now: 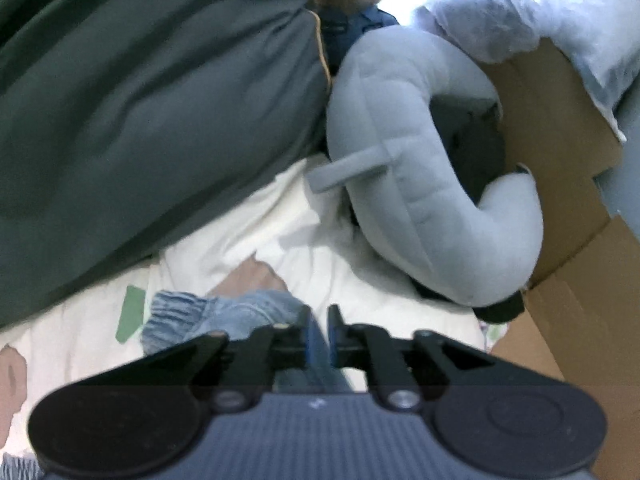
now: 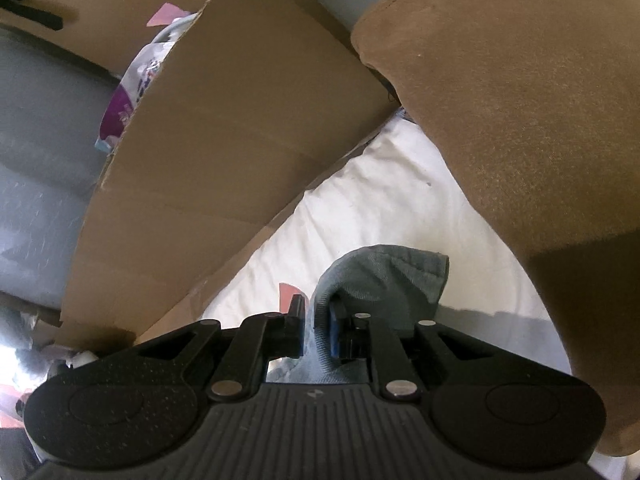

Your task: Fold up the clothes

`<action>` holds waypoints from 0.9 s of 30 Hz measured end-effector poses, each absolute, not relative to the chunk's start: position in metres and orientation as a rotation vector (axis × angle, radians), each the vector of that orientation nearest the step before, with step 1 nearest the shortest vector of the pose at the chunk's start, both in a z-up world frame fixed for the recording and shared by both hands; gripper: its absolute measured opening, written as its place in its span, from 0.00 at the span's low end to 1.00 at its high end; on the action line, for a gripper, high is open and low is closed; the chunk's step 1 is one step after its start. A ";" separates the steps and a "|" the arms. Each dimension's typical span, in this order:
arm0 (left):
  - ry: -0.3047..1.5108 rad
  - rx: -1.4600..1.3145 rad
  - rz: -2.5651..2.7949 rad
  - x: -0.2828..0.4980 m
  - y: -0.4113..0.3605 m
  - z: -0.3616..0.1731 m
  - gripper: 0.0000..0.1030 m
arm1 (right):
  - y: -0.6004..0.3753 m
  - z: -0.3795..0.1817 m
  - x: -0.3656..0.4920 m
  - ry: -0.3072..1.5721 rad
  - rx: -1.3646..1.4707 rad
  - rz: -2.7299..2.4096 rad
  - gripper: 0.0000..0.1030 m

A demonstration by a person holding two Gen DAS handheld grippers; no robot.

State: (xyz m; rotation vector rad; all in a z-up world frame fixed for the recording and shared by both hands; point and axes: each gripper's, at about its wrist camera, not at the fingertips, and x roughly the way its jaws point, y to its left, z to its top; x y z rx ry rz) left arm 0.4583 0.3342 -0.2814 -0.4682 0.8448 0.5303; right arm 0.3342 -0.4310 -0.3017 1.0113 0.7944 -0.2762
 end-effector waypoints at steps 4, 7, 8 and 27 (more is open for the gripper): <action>0.875 -0.405 0.473 0.452 0.316 -0.278 0.51 | -0.431 -0.305 0.326 0.806 1.023 -0.260 0.19; 0.899 -0.373 0.434 0.438 0.305 -0.275 0.53 | -0.428 -0.308 0.320 0.814 1.024 -0.243 0.27; 0.905 -0.362 0.428 0.430 0.303 -0.275 0.55 | -0.426 -0.307 0.319 0.816 1.019 -0.234 0.27; 0.908 -0.321 0.365 0.262 0.315 -0.259 0.65 | -0.390 -0.281 0.299 0.880 0.877 -0.063 0.37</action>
